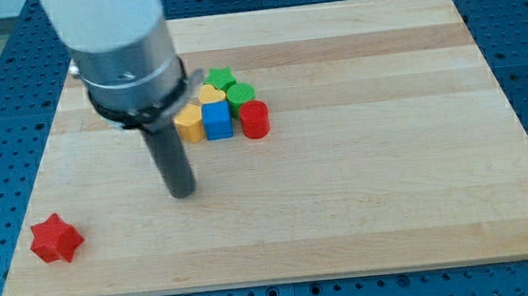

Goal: Place the blue triangle to the left center of the board

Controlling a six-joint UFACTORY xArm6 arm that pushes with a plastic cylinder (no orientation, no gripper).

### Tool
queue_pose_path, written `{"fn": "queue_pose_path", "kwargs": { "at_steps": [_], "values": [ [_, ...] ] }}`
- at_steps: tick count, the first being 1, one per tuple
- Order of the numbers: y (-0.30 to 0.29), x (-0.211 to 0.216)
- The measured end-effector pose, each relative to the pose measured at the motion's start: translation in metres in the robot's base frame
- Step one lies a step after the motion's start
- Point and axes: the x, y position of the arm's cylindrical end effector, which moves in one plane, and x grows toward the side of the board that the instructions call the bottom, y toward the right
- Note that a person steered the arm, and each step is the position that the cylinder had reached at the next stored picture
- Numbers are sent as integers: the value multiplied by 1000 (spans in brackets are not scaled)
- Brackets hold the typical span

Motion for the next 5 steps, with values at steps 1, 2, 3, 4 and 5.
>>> {"fn": "queue_pose_path", "kwargs": {
  "at_steps": [1,2,3,4,5],
  "values": [
    [-52,-45],
    [-79,-68],
    [-65,-42],
    [-28,-21],
    [5,-26]
  ]
}}
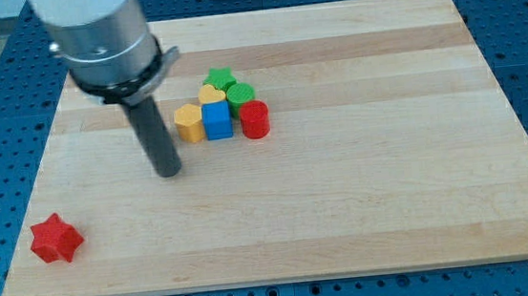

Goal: Place the blue triangle to the left center of the board

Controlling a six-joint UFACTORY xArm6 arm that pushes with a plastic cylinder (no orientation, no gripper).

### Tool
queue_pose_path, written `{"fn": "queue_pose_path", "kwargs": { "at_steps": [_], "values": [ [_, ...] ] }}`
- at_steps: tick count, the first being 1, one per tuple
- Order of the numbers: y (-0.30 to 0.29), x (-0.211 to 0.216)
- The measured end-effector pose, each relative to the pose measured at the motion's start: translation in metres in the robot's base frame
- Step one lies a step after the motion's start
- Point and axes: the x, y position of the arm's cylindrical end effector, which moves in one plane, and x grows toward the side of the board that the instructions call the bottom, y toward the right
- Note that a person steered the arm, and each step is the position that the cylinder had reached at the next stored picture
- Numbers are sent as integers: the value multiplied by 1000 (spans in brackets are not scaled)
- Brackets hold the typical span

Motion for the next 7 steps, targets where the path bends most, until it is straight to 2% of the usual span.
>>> {"fn": "queue_pose_path", "kwargs": {
  "at_steps": [1,2,4,6,7],
  "values": [
    [5,-34],
    [5,-35],
    [-39,-41],
    [-39,-38],
    [-66,-61]
  ]
}}
